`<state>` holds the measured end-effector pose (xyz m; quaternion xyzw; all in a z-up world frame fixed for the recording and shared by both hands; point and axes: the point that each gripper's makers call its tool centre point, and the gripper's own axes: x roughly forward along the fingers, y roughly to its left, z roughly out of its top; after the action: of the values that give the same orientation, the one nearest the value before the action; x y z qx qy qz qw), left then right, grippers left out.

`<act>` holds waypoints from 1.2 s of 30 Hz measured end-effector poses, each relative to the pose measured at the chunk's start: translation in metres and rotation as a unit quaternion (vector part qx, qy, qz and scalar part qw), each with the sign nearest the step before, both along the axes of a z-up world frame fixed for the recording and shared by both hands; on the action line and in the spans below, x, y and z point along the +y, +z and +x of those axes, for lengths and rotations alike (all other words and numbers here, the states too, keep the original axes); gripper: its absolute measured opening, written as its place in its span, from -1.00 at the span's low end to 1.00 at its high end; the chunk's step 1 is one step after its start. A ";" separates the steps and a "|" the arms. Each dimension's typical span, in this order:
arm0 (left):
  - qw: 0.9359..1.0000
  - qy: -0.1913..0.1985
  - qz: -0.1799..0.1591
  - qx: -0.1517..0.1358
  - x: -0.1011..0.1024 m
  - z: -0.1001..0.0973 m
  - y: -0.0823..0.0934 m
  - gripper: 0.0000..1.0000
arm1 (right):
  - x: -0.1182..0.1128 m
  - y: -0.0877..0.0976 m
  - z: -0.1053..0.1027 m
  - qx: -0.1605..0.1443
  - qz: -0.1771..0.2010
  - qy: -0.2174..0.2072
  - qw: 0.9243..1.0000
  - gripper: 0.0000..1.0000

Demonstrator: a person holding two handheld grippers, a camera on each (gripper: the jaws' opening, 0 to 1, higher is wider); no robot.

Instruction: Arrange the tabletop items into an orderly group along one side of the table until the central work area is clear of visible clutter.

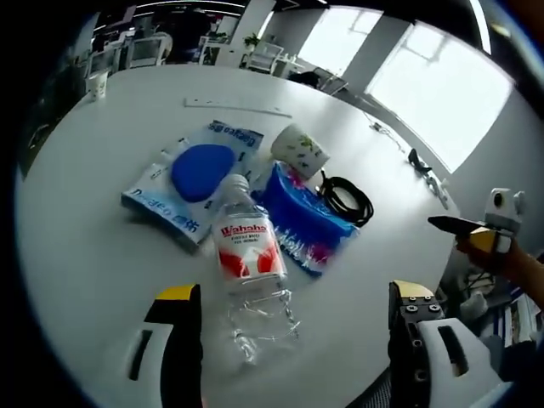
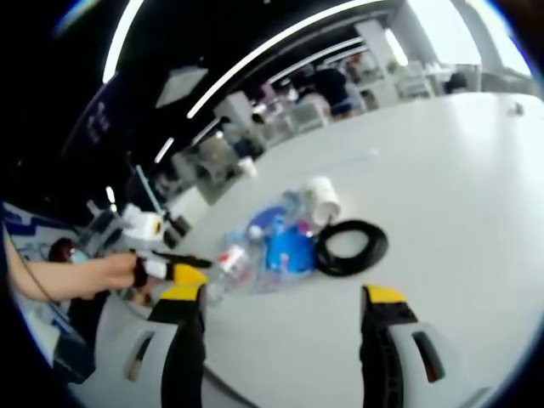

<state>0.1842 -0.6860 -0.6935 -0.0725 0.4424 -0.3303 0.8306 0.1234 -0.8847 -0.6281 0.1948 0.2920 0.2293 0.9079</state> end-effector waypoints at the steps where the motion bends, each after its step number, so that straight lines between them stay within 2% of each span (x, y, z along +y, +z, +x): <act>1: 1.000 0.002 0.000 0.002 0.000 0.001 -0.001 0.80 | -0.001 0.000 0.000 0.000 0.000 -0.001 1.000 0.43; 19: 0.999 0.012 0.040 0.015 -0.003 0.005 -0.018 0.69 | -0.007 -0.006 -0.008 0.006 0.003 -0.008 1.000 0.43; 23: 0.998 0.002 0.061 0.016 0.001 0.003 -0.025 0.67 | -0.007 -0.008 -0.009 0.010 0.002 -0.007 1.000 0.43; 29: 0.997 0.018 0.065 0.023 0.000 0.006 -0.029 0.63 | -0.006 -0.012 -0.013 0.014 0.008 -0.008 1.000 0.43; 36: 0.996 0.021 0.090 0.010 0.004 0.009 -0.036 0.54 | -0.016 -0.012 -0.017 0.016 0.011 -0.019 1.000 0.43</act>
<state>0.1934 -0.6821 -0.7298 -0.0103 0.4770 -0.2713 0.8359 0.1069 -0.9007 -0.6405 0.2139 0.3000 0.2117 0.9052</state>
